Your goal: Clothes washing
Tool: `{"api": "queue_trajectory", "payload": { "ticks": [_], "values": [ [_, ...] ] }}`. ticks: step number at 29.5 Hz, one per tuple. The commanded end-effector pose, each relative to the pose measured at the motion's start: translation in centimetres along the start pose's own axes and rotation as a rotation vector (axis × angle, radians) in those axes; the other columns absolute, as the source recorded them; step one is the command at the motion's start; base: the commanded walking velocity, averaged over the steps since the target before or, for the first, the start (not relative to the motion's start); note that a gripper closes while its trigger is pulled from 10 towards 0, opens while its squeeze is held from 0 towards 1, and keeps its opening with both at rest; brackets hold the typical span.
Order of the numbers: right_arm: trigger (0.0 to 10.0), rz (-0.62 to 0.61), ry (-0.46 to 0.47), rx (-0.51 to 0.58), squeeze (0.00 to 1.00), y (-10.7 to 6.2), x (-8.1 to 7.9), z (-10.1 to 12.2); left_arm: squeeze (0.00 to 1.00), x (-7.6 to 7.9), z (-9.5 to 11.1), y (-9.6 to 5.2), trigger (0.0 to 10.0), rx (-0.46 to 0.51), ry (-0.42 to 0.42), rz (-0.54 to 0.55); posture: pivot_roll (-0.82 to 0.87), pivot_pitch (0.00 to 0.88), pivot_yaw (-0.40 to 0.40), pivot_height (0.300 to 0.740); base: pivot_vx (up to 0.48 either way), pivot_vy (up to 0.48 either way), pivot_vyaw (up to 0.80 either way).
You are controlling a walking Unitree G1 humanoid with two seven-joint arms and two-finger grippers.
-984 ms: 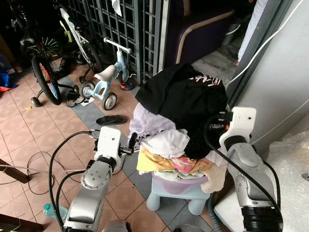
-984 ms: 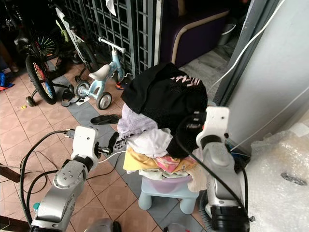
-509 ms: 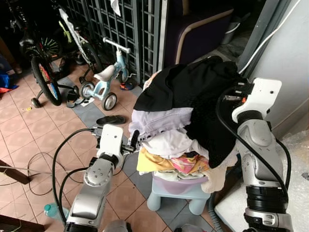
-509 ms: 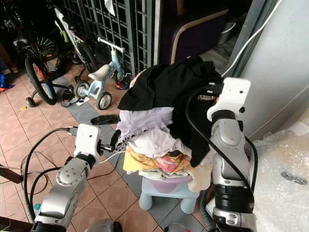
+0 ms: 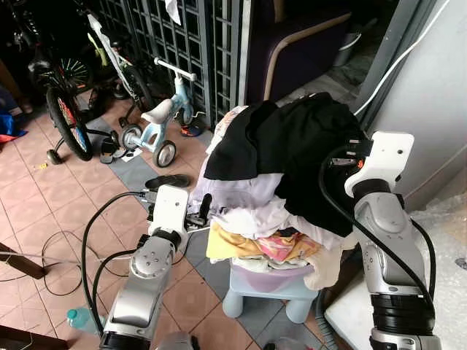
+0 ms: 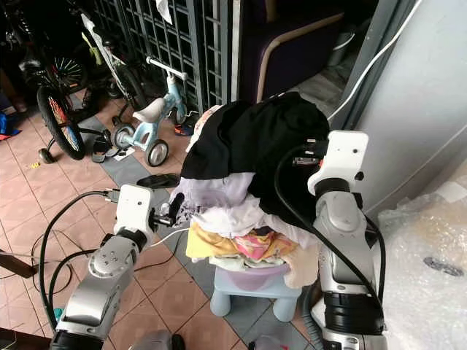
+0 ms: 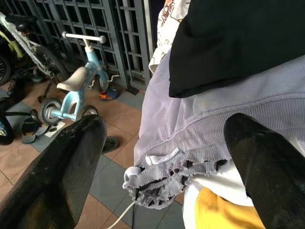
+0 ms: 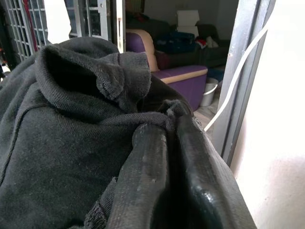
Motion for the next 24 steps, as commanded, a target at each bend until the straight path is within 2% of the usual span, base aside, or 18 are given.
{"api": "queue_trajectory", "payload": {
  "ticks": [1, 17, 20, 24],
  "values": [
    [10.0, 0.020, 0.000, 0.029, 0.00, -0.06, -0.58, 0.74, 0.00, -0.17, -0.06, 0.06, 10.0, -0.003, 0.009, 0.007, -0.01, 0.000, 0.021, 0.740, -0.371, 0.000, 0.00],
    [10.0, -0.009, -0.018, 0.028, 0.00, 0.24, -0.26, 0.74, 0.00, -0.13, -0.05, 0.16, 10.0, -0.007, 0.005, 0.002, -0.02, 0.000, 0.025, 0.740, -0.334, 0.000, 0.00],
    [10.0, -0.012, -0.017, 0.027, 0.00, 0.27, -0.36, 0.70, 0.00, -0.17, 0.04, 0.18, 10.0, -0.001, 0.005, 0.004, -0.02, 0.000, 0.025, 0.740, 0.000, 0.000, 0.00],
    [10.0, -0.015, -0.019, 0.020, 0.00, 0.34, -0.50, 0.52, 0.00, -0.25, 0.64, 0.25, 10.0, 0.031, 0.005, -0.003, -0.02, 0.000, 0.026, 0.740, 0.000, 0.000, -0.48]
  ]
}}
Point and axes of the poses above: a point about 5 cm out from each wrist's last joint towards the gripper, its own y axis pointing out of the wrist towards the gripper, its own z axis along the axis of the wrist's last joint, x = y × z, the point moved 3 cm from there along y, pointing out of the wrist towards the gripper, and after that the axes turned 6 degrees about -y, right-handed, at the moved point
